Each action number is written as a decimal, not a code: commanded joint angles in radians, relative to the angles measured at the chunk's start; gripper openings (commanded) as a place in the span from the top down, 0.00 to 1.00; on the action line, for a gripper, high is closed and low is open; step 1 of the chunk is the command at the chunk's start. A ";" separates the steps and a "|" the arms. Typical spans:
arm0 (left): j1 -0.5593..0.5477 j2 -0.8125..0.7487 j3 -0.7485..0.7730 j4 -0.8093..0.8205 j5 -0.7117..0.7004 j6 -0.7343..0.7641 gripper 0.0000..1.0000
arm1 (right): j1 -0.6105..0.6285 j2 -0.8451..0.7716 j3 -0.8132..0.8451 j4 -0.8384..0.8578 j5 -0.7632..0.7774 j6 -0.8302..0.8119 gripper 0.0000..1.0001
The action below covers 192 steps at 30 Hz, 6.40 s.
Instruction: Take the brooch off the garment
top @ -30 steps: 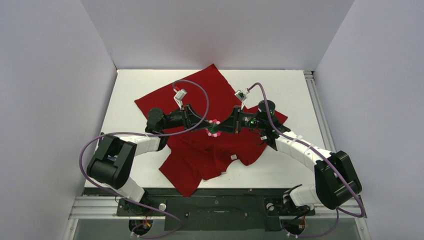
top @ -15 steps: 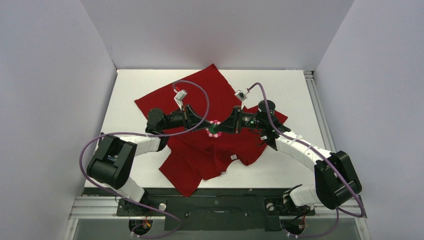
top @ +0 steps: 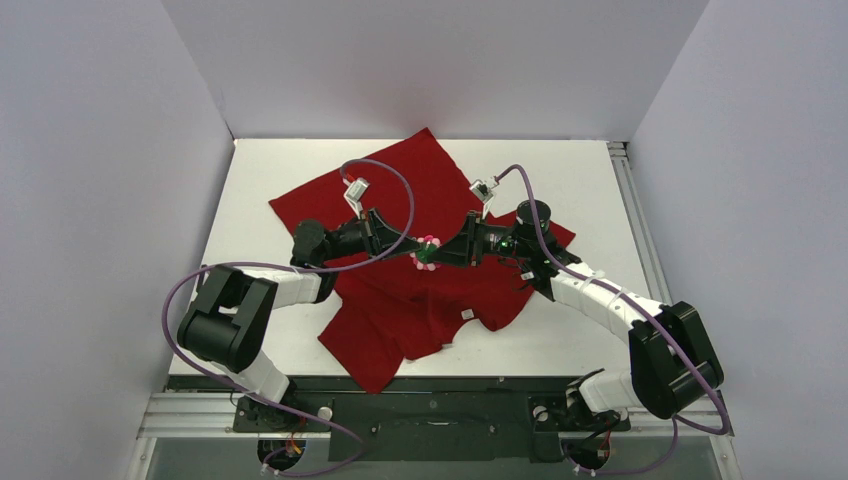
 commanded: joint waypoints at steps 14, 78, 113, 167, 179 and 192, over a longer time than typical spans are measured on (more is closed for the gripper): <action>0.009 0.005 -0.035 0.146 -0.068 -0.065 1.00 | -0.006 0.027 -0.017 0.263 0.057 0.139 0.70; 0.040 -0.026 -0.034 0.026 -0.069 0.051 0.09 | 0.007 0.078 -0.019 0.245 0.054 0.126 1.00; 0.092 -0.236 0.359 -1.308 0.046 1.106 0.04 | -0.066 0.097 -0.029 0.310 -0.050 0.272 1.00; 0.009 -0.144 0.093 -0.191 0.036 0.293 0.18 | -0.037 0.047 -0.038 0.160 -0.022 0.098 1.00; -0.049 -0.144 0.049 -0.327 0.021 0.442 0.22 | -0.039 0.072 -0.052 0.316 -0.029 0.236 1.00; -0.067 -0.119 0.087 -0.330 -0.012 0.403 0.48 | -0.032 0.051 -0.044 0.246 -0.015 0.156 1.00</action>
